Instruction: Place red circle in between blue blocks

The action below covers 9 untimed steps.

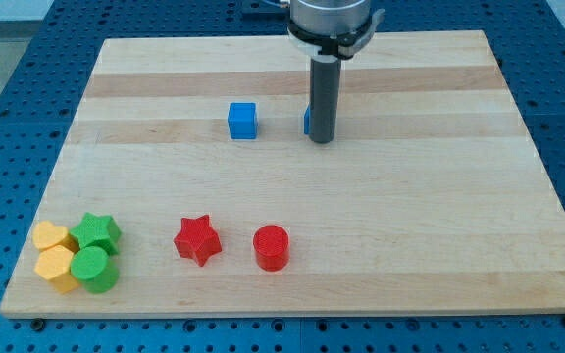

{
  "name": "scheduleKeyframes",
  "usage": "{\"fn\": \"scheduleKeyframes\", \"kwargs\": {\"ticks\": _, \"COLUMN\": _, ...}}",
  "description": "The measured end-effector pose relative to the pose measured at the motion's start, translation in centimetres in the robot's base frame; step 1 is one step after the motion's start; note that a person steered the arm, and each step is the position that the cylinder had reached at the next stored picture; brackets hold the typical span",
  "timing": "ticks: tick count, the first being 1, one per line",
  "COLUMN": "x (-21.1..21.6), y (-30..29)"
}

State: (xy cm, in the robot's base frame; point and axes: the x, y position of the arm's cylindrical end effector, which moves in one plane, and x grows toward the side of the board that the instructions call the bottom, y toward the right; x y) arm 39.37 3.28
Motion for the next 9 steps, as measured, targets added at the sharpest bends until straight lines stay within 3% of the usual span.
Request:
{"fn": "scheduleKeyframes", "kwargs": {"ticks": 1, "x": 0.2, "y": 0.0}}
{"fn": "scheduleKeyframes", "kwargs": {"ticks": 2, "x": 4.0, "y": 0.7}}
{"fn": "scheduleKeyframes", "kwargs": {"ticks": 4, "x": 15.6, "y": 2.0}}
{"fn": "scheduleKeyframes", "kwargs": {"ticks": 5, "x": 19.8, "y": -0.6}}
{"fn": "scheduleKeyframes", "kwargs": {"ticks": 6, "x": 20.8, "y": -5.5}}
{"fn": "scheduleKeyframes", "kwargs": {"ticks": 7, "x": 19.1, "y": -9.9}}
{"fn": "scheduleKeyframes", "kwargs": {"ticks": 8, "x": 15.0, "y": -10.4}}
{"fn": "scheduleKeyframes", "kwargs": {"ticks": 9, "x": 16.4, "y": -10.7}}
